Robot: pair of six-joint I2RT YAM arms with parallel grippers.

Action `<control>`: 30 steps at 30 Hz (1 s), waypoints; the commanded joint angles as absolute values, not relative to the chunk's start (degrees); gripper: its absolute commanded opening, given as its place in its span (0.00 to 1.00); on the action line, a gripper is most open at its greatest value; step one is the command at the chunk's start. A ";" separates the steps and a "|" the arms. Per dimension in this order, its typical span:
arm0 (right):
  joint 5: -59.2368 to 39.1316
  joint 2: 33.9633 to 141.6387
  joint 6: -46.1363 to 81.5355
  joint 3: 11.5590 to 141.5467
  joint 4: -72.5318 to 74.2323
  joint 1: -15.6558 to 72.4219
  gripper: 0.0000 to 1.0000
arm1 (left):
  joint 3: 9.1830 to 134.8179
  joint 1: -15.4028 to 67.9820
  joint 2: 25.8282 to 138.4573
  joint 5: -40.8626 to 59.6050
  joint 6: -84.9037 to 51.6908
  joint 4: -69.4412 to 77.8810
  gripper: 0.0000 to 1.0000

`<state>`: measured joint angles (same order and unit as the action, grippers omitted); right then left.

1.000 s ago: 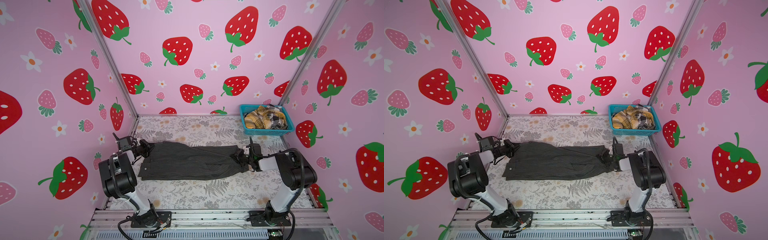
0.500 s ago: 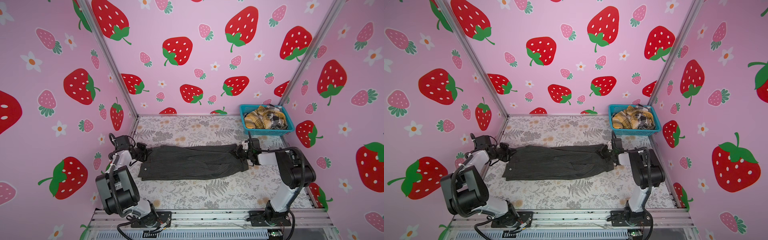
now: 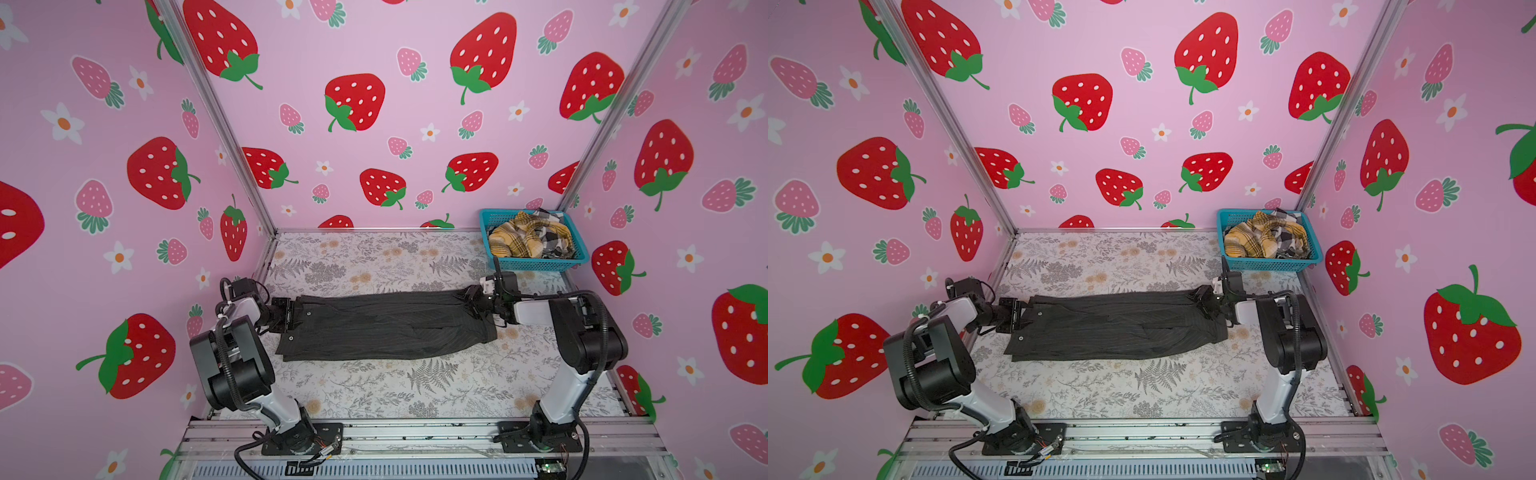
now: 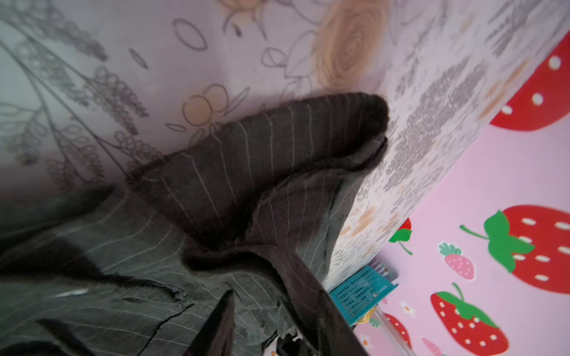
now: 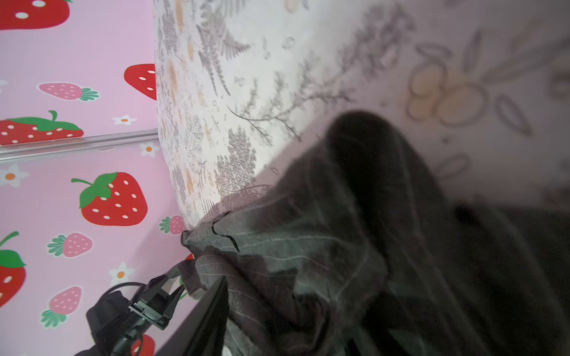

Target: Fold and stack the long sleeve shirts

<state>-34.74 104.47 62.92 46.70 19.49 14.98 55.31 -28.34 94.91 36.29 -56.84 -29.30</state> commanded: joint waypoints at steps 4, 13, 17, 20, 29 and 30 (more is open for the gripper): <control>-32.91 98.43 53.73 50.25 6.57 14.81 0.79 | 57.01 -28.65 93.22 35.84 -56.01 -28.21 0.64; -25.31 93.49 36.93 56.46 -14.53 16.76 0.65 | 65.79 -29.15 83.72 20.71 -44.68 -44.86 0.70; -23.29 95.40 33.06 60.51 -17.33 21.29 0.53 | 64.03 -28.02 83.04 22.53 -41.35 -43.84 0.73; -22.28 98.06 31.03 63.56 -17.84 24.29 0.34 | 64.54 -25.38 84.49 23.65 -38.43 -42.92 0.63; -26.30 110.66 26.45 72.88 -20.50 30.88 0.11 | 62.19 -12.80 89.36 29.15 -41.26 -33.44 0.00; -26.74 111.00 26.66 73.19 -20.48 31.00 0.10 | 61.43 -12.47 89.89 29.70 -41.75 -32.26 0.00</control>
